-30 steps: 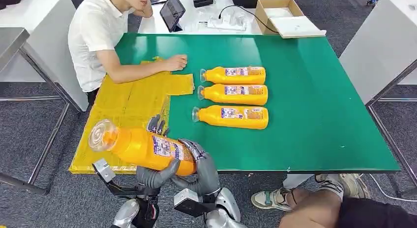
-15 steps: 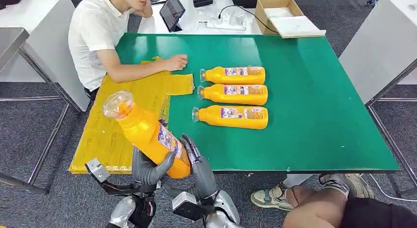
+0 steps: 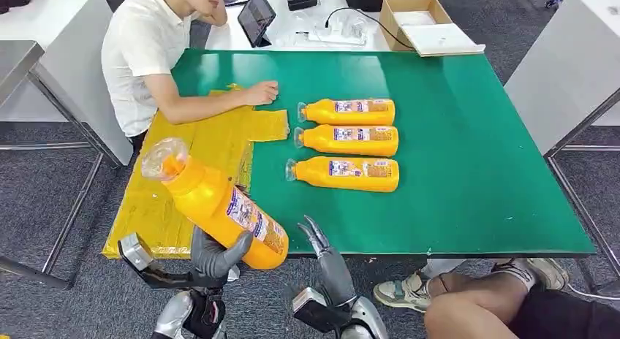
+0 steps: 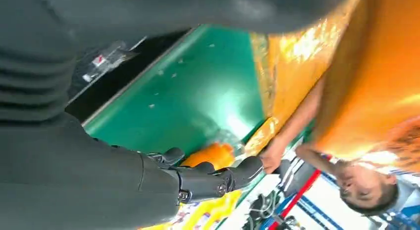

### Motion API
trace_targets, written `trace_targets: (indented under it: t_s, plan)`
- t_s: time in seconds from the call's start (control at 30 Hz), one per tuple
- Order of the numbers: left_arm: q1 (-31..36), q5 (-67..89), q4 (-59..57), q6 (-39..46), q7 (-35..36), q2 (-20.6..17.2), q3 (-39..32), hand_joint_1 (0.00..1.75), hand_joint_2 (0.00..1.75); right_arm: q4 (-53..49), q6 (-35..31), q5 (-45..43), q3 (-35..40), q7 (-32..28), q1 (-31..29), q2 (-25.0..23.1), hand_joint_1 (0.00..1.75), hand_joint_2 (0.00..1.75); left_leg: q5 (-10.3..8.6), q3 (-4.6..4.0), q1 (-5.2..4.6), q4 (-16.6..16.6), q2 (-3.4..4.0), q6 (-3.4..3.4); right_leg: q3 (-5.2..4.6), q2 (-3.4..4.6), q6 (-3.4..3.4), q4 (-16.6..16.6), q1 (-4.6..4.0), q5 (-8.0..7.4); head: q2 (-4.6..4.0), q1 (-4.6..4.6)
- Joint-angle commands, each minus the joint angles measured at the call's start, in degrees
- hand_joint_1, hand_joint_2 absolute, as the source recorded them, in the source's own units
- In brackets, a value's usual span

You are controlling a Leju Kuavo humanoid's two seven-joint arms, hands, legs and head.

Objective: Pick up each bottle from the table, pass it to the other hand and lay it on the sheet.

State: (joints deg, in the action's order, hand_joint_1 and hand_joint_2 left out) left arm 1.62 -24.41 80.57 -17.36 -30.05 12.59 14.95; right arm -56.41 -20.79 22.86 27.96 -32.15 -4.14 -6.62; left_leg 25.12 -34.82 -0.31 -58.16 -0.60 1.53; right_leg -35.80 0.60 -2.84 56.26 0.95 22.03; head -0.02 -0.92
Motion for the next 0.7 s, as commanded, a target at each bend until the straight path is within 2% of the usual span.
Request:
trace_targets:
  t_s: [0.03,0.33,0.4,0.43,0.47,0.53,0.6,0.7]
  plan:
    - [0.76,0.49,-0.36,-1.06,0.08,-1.79,-0.59,1.75,1.75,-1.48,-0.71,0.58,-2.83,0.20,0.81,1.43,0.00,0.00,0.14,0.34,0.07,0.03,0.04,-0.13,0.35,-0.07,0.15,-0.04,-0.09,0.14,0.00,0.02]
    - [1.29,2.68,-2.30,-0.87,1.78,-2.87,-1.38,1.75,1.75,-3.71,-2.99,0.18,-5.45,-0.35,2.83,1.52,0.00,0.00,0.10,0.32,0.04,0.07,0.01,-0.11,0.32,-0.08,0.12,-0.05,-0.06,0.13,0.00,0.00]
    - [2.22,14.45,-2.57,10.75,-0.17,-3.58,-1.32,1.75,1.75,-5.14,-4.80,0.00,-6.64,-0.18,4.00,1.57,0.00,0.00,0.09,0.28,0.04,0.07,0.01,-0.11,0.28,-0.08,0.12,-0.04,-0.05,0.12,0.00,0.02]
    - [2.95,20.79,-3.79,19.32,1.98,-3.35,-2.02,1.75,1.75,-6.41,-7.59,0.89,-7.54,0.31,5.02,1.58,0.00,0.00,0.11,0.36,0.06,0.08,-0.03,-0.14,0.36,-0.13,0.15,-0.05,-0.08,0.16,0.00,0.02]
    - [3.67,25.98,-4.64,26.12,1.29,-3.12,-2.38,1.75,1.75,-7.80,-10.97,3.27,-7.73,0.85,6.07,1.95,0.00,0.00,0.06,0.24,0.05,0.07,-0.05,-0.10,0.25,-0.13,0.11,-0.04,-0.06,0.10,0.00,0.02]
    - [4.46,33.30,-6.08,35.68,0.36,-2.71,-3.53,1.75,1.75,-10.92,-14.76,7.13,-8.19,3.22,8.16,2.83,0.00,0.00,0.02,0.17,0.02,0.07,-0.15,-0.08,0.20,-0.22,0.09,-0.04,-0.03,0.09,0.00,0.00]
    - [4.40,34.21,-6.18,37.24,0.51,-2.60,-3.99,1.75,1.75,-11.95,-16.41,9.08,-8.53,4.42,9.12,3.38,0.00,0.00,0.02,0.17,0.02,0.06,-0.13,-0.08,0.18,-0.20,0.09,-0.03,-0.03,0.09,0.00,0.00]
    - [4.49,41.98,-6.28,46.74,-0.35,-2.49,-4.41,1.75,1.75,-13.52,-19.21,14.77,-9.95,7.53,10.16,3.54,0.00,0.00,0.09,0.31,0.04,0.07,-0.09,-0.11,0.32,-0.19,0.12,-0.05,-0.06,0.16,0.00,0.00]
